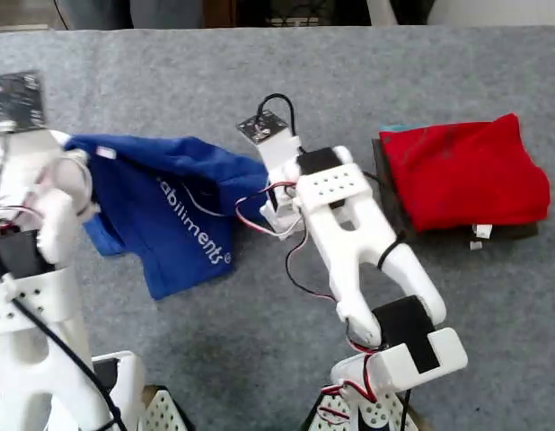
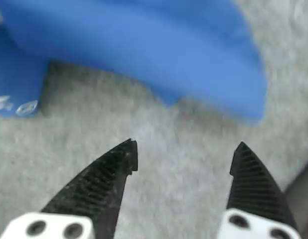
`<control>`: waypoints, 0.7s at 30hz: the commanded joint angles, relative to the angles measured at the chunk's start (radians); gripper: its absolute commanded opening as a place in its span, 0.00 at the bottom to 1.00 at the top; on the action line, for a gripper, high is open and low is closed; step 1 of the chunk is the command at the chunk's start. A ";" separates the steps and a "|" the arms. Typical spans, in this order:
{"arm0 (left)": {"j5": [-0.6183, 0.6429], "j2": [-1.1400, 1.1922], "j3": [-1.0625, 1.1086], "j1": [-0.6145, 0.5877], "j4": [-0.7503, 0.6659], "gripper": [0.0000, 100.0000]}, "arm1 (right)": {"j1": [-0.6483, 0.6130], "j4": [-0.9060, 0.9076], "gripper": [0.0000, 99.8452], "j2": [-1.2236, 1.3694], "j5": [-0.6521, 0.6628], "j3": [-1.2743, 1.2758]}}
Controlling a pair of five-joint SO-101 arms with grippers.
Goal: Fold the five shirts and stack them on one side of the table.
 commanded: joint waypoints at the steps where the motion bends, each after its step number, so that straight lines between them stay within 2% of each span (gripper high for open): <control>1: -0.005 -0.003 -0.108 -0.073 -0.015 0.03 | -0.014 -0.046 0.30 -0.021 -0.002 0.002; 7: -0.086 -0.002 -0.007 -0.105 -0.018 0.03 | -0.018 -0.084 0.08 -0.021 0.008 -0.004; 11: -0.110 -0.012 0.133 -0.110 -0.106 0.03 | -0.043 -0.086 0.09 -0.019 -0.002 -0.015; 14: -0.112 -0.012 0.206 -0.127 -0.163 0.03 | -0.084 -0.018 0.10 -0.021 -0.002 -0.018; 17: -0.110 -0.012 0.219 -0.159 -0.172 0.03 | -0.106 0.025 0.10 -0.021 0.002 -0.018; 21: -0.110 -0.012 0.217 -0.170 -0.172 0.03 | -0.100 -0.049 0.10 0.010 0.009 -0.019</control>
